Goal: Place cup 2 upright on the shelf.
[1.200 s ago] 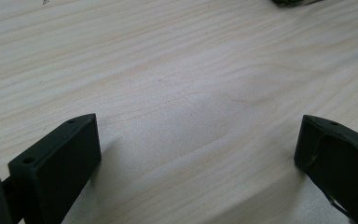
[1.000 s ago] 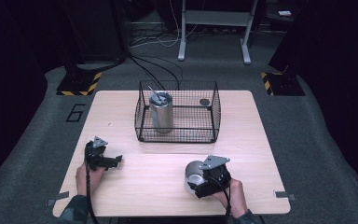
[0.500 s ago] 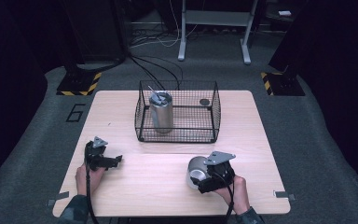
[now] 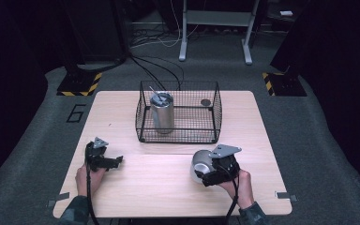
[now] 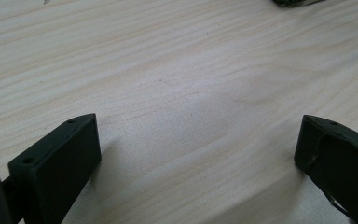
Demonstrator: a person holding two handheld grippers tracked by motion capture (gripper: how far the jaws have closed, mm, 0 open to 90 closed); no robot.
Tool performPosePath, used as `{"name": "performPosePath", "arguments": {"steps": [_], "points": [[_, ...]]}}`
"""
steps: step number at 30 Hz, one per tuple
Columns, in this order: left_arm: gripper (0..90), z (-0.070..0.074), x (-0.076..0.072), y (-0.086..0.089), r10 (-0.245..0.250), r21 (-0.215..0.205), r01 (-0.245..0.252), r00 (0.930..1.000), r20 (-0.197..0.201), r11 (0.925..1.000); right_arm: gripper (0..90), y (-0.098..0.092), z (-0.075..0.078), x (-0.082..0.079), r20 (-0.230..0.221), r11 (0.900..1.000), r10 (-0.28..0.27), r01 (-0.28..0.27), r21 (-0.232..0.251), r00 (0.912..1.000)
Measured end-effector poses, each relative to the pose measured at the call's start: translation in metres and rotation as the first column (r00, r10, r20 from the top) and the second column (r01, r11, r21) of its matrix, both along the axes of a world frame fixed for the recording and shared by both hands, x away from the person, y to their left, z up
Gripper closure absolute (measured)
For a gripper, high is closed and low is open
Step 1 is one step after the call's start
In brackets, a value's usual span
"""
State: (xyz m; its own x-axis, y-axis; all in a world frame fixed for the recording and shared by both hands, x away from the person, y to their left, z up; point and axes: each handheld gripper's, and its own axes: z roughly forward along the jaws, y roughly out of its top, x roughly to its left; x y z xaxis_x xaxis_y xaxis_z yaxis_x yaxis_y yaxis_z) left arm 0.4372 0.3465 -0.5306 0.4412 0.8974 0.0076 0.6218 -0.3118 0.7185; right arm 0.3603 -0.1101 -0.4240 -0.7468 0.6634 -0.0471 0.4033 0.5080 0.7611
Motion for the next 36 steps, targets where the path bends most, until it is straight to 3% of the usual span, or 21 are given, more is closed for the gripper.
{"name": "performPosePath", "arguments": {"steps": [36], "points": [[0.3, 0.000, 0.000, 0.000, 0.002, -0.006, -0.002, 1.0000, -0.002, 1.0000, 5.6, -0.011, 0.047, 0.024, 0.050, 1.000, -0.019, 0.019, -0.002, 0.9986]]}}
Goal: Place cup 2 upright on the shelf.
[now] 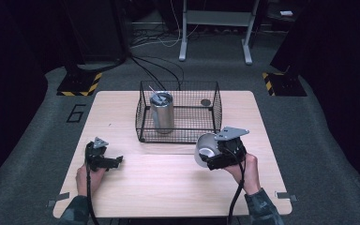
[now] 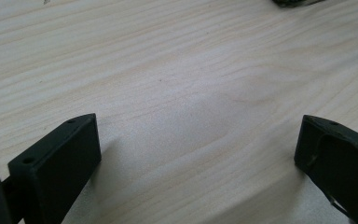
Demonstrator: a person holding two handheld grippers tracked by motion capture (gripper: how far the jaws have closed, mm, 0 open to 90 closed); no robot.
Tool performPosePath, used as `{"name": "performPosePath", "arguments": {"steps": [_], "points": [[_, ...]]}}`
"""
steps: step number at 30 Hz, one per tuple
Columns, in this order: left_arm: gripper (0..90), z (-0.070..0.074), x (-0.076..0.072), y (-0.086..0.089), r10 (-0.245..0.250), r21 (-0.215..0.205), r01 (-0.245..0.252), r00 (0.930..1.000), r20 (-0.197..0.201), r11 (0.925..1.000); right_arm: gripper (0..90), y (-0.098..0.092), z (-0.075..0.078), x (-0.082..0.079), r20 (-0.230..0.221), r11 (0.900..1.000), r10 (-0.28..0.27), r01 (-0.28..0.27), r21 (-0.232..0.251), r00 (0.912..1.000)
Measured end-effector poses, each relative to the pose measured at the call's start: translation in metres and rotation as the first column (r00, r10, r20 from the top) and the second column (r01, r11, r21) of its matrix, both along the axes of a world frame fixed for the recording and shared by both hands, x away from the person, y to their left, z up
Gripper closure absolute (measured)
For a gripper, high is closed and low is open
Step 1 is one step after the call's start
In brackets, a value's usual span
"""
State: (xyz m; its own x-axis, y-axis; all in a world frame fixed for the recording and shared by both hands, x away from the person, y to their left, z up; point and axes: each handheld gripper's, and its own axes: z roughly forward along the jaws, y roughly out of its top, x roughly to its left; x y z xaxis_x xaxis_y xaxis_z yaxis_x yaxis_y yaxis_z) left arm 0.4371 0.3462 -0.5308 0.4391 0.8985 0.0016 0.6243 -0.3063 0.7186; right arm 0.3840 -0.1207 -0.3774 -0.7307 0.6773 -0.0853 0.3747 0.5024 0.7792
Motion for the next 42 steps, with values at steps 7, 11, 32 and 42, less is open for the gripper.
{"name": "performPosePath", "arguments": {"steps": [7, 11, 32, 42], "points": [[0.3, 0.000, 0.000, 0.000, -0.003, 0.005, 0.003, 1.0000, 0.003, 1.0000, 5.6, 0.002, 0.010, 0.006, 0.008, 1.000, 0.005, -0.005, 0.002, 1.0000], [0.3, 0.000, 0.000, 0.000, 0.000, 0.000, 0.000, 1.0000, 0.000, 1.0000, 5.7, 0.004, 0.017, 0.010, 0.018, 1.000, 0.007, -0.007, 0.002, 0.9998], [0.3, 0.000, 0.000, 0.000, 0.000, -0.001, 0.000, 1.0000, 0.000, 1.0000, 5.6, 0.011, 0.046, 0.030, 0.055, 1.000, 0.015, -0.015, -0.011, 0.9984], [0.3, 0.000, 0.000, 0.000, -0.004, 0.005, 0.004, 1.0000, 0.002, 1.0000, 5.7, 0.016, 0.059, 0.041, 0.076, 1.000, 0.012, -0.011, -0.013, 0.9970]]}}
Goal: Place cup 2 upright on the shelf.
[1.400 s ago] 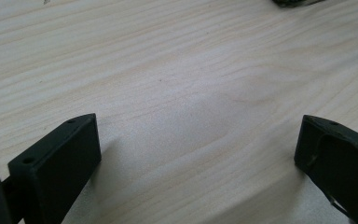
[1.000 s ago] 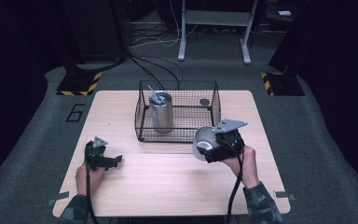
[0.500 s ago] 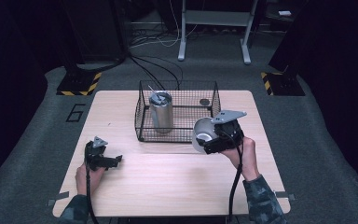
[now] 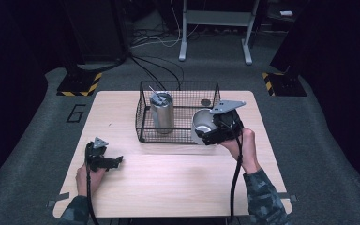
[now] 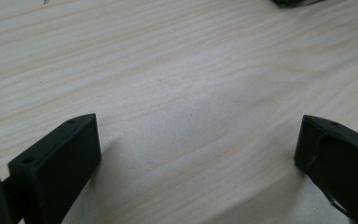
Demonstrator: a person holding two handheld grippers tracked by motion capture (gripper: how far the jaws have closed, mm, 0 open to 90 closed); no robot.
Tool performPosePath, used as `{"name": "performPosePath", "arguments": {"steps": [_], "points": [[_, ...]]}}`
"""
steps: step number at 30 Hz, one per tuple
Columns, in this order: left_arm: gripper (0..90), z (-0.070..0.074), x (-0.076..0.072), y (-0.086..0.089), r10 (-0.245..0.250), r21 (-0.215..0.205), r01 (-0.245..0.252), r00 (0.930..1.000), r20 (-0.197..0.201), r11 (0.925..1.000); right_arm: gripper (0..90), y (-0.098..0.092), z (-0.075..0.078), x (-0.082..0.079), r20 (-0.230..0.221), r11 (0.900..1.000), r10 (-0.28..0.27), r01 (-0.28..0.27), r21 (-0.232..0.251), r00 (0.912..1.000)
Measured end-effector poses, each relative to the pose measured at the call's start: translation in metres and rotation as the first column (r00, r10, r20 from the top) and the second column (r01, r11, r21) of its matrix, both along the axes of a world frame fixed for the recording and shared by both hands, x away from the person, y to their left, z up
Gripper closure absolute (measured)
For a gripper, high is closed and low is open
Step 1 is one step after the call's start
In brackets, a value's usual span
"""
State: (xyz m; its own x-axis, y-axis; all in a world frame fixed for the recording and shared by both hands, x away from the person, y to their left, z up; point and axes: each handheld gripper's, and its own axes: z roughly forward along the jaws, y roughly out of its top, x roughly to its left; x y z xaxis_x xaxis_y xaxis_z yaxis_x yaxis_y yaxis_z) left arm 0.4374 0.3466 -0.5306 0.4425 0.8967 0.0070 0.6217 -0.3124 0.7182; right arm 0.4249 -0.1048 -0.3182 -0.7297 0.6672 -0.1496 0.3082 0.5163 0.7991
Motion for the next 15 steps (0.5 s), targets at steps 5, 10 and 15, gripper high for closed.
{"name": "performPosePath", "arguments": {"steps": [5, 10, 15], "points": [[0.3, 0.000, 0.000, 0.000, 0.000, 0.000, 0.000, 1.0000, 0.000, 1.0000, 5.7, 0.002, 0.006, 0.008, -0.001, 1.000, -0.007, 0.007, -0.003, 1.0000], [0.3, 0.000, 0.000, 0.000, 0.003, -0.006, -0.003, 1.0000, -0.002, 1.0000, 5.7, 0.002, 0.010, 0.016, -0.003, 1.000, -0.011, 0.011, -0.004, 0.9999], [0.3, 0.000, 0.000, 0.000, 0.000, 0.000, 0.000, 1.0000, 0.000, 1.0000, 5.7, 0.004, 0.014, 0.024, -0.001, 1.000, -0.018, 0.018, -0.009, 0.9998]]}}
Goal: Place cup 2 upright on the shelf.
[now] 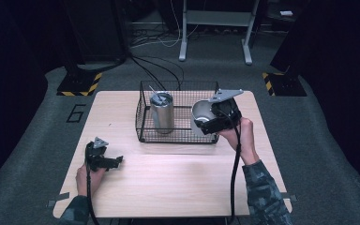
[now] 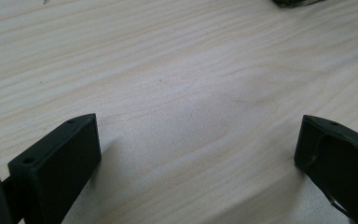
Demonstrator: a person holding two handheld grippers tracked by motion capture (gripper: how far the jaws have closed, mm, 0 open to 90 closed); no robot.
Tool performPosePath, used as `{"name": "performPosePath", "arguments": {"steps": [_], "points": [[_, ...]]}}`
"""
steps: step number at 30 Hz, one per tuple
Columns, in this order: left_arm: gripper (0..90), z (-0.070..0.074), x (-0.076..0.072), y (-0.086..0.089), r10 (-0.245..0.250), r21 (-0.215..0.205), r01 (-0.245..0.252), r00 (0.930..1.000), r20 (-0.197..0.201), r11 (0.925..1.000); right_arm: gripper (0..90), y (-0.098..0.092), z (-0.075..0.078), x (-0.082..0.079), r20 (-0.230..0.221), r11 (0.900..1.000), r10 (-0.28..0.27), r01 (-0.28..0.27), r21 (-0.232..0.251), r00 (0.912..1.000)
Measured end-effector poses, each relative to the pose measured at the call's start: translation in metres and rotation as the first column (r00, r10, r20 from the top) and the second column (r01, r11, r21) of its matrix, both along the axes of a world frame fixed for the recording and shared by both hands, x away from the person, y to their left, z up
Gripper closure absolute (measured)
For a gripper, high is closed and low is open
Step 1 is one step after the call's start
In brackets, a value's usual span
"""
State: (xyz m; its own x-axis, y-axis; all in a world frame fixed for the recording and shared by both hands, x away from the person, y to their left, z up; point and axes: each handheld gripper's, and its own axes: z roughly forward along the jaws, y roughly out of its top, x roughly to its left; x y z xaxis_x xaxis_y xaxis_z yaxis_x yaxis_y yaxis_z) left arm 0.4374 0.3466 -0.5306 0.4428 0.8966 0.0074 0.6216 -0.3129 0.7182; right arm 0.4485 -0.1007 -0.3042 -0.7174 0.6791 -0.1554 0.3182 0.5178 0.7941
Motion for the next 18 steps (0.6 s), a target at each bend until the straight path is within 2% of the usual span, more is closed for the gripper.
{"name": "performPosePath", "arguments": {"steps": [10, 13, 18], "points": [[0.3, 0.000, 0.000, 0.000, 0.000, 0.000, 0.000, 1.0000, 0.000, 1.0000, 5.7, 0.005, 0.007, 0.019, 0.009, 1.000, -0.014, 0.014, 0.007, 0.9999], [0.3, 0.000, 0.000, 0.000, 0.000, 0.000, 0.000, 1.0000, 0.000, 1.0000, 5.7, 0.007, 0.008, 0.024, -0.006, 0.999, -0.030, 0.030, 0.017, 0.9995], [0.3, 0.000, 0.000, 0.000, 0.001, -0.002, -0.001, 1.0000, 0.000, 1.0000, 5.7, 0.009, 0.007, 0.035, -0.015, 1.000, -0.028, 0.029, 0.003, 0.9995]]}}
